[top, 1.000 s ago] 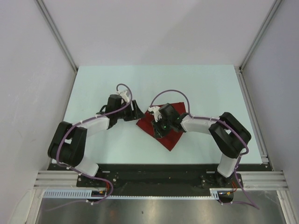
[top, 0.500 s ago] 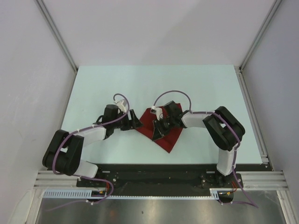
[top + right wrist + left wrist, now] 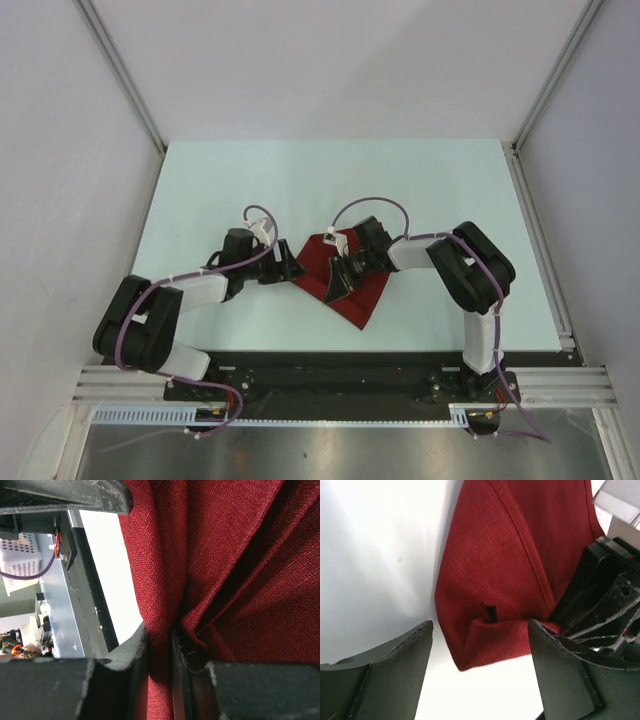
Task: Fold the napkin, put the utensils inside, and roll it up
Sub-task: Roll the napkin with the utensil
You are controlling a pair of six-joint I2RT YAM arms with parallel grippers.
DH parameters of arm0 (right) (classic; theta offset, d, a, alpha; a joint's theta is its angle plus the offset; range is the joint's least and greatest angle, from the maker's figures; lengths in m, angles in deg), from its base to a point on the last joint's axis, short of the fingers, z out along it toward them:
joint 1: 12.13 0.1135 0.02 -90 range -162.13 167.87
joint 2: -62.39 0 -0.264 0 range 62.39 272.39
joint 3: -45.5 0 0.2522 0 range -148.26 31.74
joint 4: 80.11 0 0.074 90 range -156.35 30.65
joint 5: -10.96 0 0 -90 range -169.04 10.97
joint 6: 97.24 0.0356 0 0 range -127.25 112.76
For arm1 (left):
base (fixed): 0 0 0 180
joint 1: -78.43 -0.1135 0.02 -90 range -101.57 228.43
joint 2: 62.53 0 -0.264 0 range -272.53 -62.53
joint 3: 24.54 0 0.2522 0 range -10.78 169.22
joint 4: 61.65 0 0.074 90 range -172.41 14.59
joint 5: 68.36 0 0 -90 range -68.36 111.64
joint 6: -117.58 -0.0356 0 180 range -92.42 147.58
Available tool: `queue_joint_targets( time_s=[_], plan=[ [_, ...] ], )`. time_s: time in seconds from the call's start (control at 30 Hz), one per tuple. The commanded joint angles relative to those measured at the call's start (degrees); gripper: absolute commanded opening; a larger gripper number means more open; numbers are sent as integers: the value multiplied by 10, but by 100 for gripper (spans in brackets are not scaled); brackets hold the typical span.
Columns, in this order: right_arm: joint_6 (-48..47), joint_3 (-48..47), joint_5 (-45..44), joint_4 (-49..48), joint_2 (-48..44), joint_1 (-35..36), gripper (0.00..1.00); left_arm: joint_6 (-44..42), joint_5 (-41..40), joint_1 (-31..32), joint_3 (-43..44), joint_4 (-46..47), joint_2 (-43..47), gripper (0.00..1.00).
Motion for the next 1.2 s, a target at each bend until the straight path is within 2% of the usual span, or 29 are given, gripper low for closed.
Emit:
queue_joint_targets(
  time_s=[0.0, 0.1, 0.2, 0.23, 0.3, 0.33, 0.4, 0.43, 0.57, 0.7, 0.8, 0.9, 0.93, 1.0, 1.03, 1.07, 1.17],
  plan=[
    [-10, 11, -4, 59, 33, 5, 11, 1, 9, -2, 6, 10, -30, 82],
    [-14, 10, -3, 61, 38, 5, 12, 8, 20, -2, 9, 27, -48, 80],
    [-16, 9, -1, 63, 40, 4, 11, 16, 33, -1, 3, 62, -68, 70],
    [-16, 9, 0, 61, 42, 3, 11, 19, 41, -2, 1, 71, -79, 60],
    [-17, 6, 1, 63, 44, 2, 11, 21, 49, -1, 3, 84, -88, 47],
    [-19, 6, 0, 65, 44, 2, 12, 21, 57, -1, 7, 87, -92, 34],
    [-20, 4, -2, 67, 40, -1, 12, 21, 64, -1, 11, 85, -101, 16],
    [-22, 3, -4, 72, 38, -2, 14, 19, 69, -1, 15, 85, -102, 2],
    [-30, -12, -22, 109, 14, -10, 27, 13, 66, -2, 20, 66, -96, 0],
    [-41, -43, -66, 162, -51, -12, 55, 9, 46, -2, 30, 30, -87, 0],
    [-43, -51, -112, 190, -91, -9, 72, 9, 40, -2, 40, 12, -89, 0],
    [-41, -56, -214, 209, -142, 20, 75, 11, 37, -2, 48, 0, -93, 0],
    [-40, -49, -299, 202, -169, 51, 75, 12, 36, -1, 51, -4, -94, 0],
    [-31, -35, -406, 184, -190, 98, 75, 12, 35, -2, 56, -9, -97, 0],
    [-30, -14, -512, 155, -208, 120, 75, 12, 34, -2, 59, -11, -98, 0],
    [-31, -2, -563, 138, -215, 171, 75, 11, 32, -1, 61, -17, -98, 0],
    [-37, 16, -710, 96, -203, 245, 70, 12, 29, -2, 70, -27, -100, 0]
  ],
)
